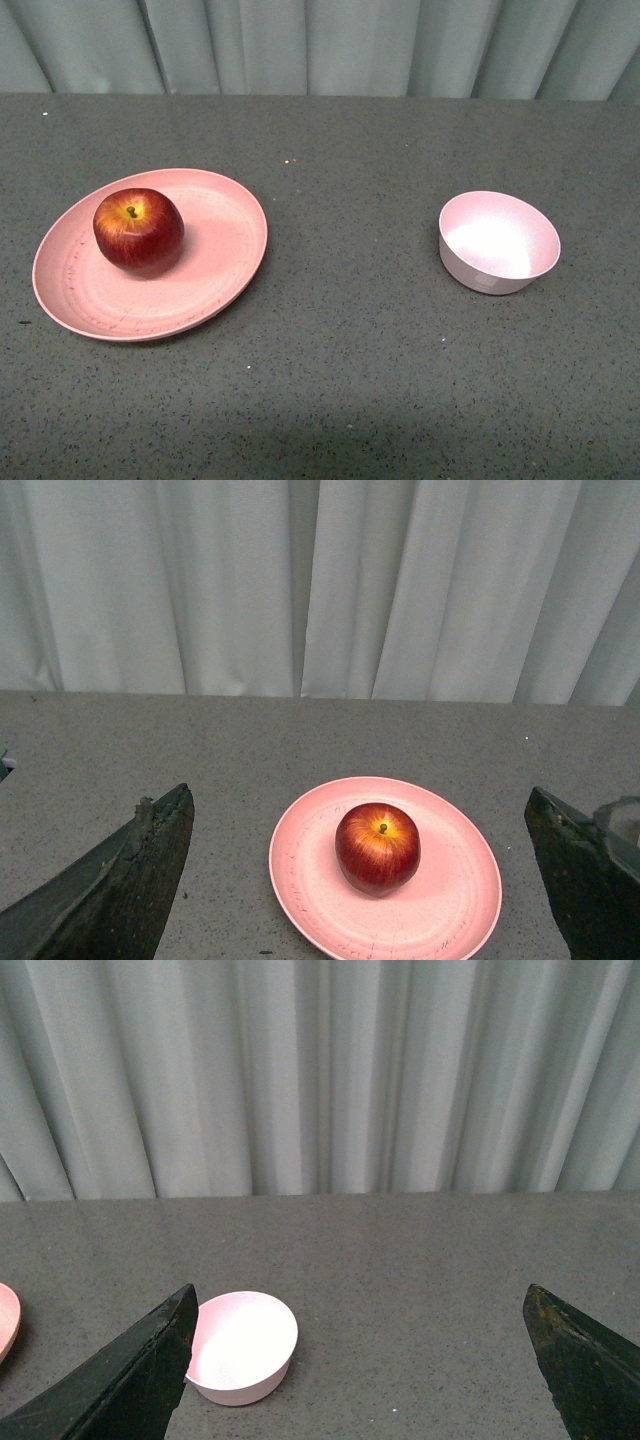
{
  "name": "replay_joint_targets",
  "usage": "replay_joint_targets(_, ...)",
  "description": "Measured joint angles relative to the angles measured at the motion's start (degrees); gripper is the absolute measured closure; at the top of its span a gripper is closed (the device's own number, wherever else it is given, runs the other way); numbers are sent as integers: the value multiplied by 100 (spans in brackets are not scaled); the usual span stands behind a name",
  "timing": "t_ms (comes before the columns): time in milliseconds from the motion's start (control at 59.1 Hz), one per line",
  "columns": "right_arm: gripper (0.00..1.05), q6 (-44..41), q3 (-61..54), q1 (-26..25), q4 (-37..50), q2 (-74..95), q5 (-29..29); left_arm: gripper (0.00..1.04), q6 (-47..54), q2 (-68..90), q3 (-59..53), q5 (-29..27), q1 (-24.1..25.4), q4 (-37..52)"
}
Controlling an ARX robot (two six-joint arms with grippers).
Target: Move apple from plate to bowl
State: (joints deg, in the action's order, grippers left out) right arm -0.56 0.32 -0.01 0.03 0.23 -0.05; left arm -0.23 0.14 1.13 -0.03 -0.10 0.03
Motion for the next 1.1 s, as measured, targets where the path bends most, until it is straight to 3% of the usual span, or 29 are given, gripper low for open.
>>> replay_joint_targets(423, 9, -15, 0, 7, 4, 4, 37, 7, 0, 0, 0, 0, 0, 0)
replay_joint_targets(440, 9, -70, -2, 39, 31, 17, 140, 7, 0, 0, 0, 0, 0, 0)
replay_joint_targets(507, 9, -525, 55, 339, 339, 426, 1488, 7, 0, 0, 0, 0, 0, 0)
replay_joint_targets(558, 9, -651, 160, 260, 385, 1005, 1790, 7, 0, 0, 0, -9, 0, 0)
replay_joint_targets(677, 9, -772, 507, -256, 1261, 2933, 859, 7, 0, 0, 0, 4, 0, 0)
replay_joint_targets(795, 9, -879, 1178, -350, 1878, 4815, 162, 7, 0, 0, 0, 2, 0, 0)
replay_joint_targets(1099, 9, -1300, 3134, 621, 1445, 8588, -520, 7, 0, 0, 0, 2, 0, 0)
